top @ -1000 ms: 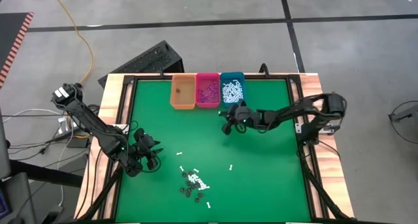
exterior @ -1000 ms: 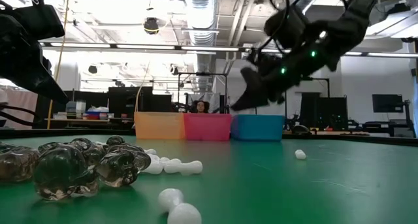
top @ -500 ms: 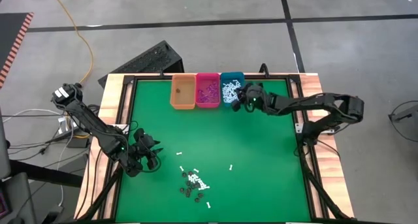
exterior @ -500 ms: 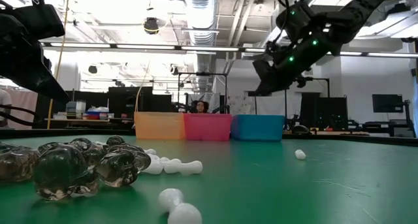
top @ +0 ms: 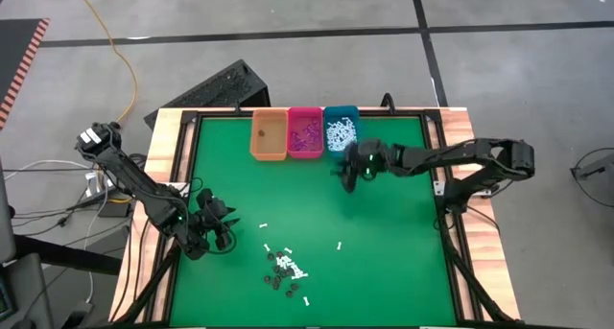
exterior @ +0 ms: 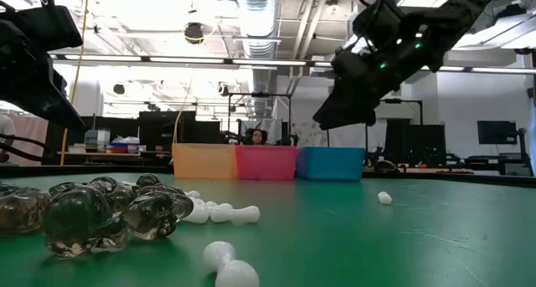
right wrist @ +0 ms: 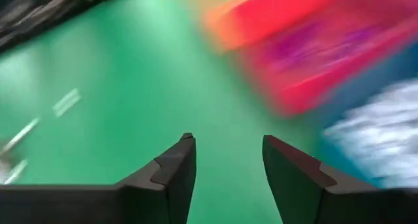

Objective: Sort Halloween decoration
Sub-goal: Put the white bone toy into the blue bin

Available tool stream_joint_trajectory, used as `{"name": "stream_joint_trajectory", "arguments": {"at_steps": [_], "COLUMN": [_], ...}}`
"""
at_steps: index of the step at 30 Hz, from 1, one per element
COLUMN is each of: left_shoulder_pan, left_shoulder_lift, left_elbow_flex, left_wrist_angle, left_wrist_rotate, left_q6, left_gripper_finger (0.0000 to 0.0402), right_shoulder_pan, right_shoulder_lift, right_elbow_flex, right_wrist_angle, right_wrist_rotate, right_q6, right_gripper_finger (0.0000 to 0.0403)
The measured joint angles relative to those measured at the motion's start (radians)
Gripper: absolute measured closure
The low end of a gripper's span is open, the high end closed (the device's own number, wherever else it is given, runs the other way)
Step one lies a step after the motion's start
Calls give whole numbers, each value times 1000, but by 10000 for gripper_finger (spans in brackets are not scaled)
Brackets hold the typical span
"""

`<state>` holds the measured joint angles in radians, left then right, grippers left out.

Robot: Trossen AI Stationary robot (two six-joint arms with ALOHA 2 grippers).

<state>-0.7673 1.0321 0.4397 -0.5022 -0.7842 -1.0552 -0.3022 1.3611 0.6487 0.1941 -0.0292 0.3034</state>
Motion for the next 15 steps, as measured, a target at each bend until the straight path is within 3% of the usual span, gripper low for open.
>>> {"name": "stream_joint_trajectory", "arguments": {"at_steps": [2, 5, 10, 15], "left_shoulder_pan": [0, 0, 0, 0], "left_shoulder_lift": [0, 0, 0, 0], "left_elbow_flex": [0, 0, 0, 0], "left_wrist_angle": [0, 0, 0, 0], "left_wrist_rotate": [4, -2, -13, -13], "left_q6": [4, 4, 4, 1], "left_gripper_finger": [254, 254, 254, 254], "right_shoulder_pan": [87, 242, 495, 667], "right_shoulder_lift": [0, 0, 1, 1], "right_elbow_flex": [0, 0, 0, 0], "right_wrist_angle": [-33, -69, -78, -85], "right_wrist_rotate": [-57, -60, 97, 245], "right_q6": [8, 32, 56, -45], "right_gripper_finger": [206, 218, 232, 236]}}
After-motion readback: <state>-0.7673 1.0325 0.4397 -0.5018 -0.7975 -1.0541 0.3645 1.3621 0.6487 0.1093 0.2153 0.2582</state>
